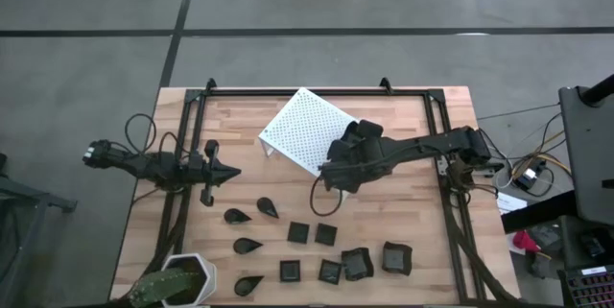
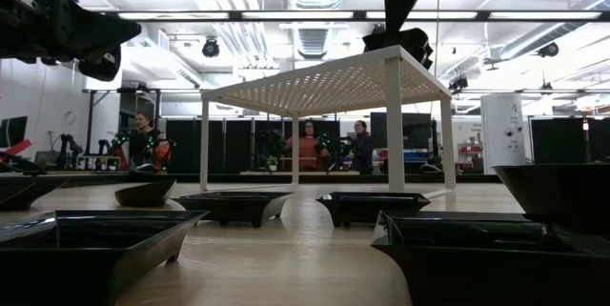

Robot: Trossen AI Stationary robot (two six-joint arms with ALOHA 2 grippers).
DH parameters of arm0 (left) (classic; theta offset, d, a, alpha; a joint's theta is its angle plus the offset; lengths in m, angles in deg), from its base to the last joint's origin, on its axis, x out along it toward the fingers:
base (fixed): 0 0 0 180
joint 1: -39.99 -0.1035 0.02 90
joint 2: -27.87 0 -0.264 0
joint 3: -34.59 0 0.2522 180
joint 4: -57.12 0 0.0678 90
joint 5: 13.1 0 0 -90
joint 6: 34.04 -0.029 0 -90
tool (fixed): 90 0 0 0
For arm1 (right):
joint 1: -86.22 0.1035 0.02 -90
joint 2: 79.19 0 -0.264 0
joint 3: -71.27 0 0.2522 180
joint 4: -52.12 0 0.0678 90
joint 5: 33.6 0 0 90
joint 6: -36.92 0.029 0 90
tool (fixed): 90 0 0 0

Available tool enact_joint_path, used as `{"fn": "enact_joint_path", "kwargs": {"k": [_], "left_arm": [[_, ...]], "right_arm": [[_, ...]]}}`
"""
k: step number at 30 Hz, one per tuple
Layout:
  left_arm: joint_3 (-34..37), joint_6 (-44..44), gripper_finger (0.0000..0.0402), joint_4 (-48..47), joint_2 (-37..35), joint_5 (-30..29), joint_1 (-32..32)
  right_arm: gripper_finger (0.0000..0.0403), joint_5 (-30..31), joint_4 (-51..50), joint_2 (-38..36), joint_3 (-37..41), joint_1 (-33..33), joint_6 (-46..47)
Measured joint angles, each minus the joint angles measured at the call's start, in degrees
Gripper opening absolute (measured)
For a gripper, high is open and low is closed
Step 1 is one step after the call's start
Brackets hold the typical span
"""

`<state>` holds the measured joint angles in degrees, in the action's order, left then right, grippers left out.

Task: Pick & Place Mini shaped plates
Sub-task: Stack the distorted square plate on top of the other distorted square plate on the shelf

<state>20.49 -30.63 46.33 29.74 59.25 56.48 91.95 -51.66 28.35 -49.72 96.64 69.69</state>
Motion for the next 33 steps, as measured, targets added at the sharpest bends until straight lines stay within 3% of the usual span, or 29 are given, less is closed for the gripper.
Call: {"fn": "enact_joint_path", "kwargs": {"k": [33], "left_arm": [[0.0, 0.0, 0.0, 0.0, 0.0, 0.0, 0.0]], "right_arm": [[0.0009, -1.1, 0.7, 0.0, 0.6, 0.0, -0.4]]}}
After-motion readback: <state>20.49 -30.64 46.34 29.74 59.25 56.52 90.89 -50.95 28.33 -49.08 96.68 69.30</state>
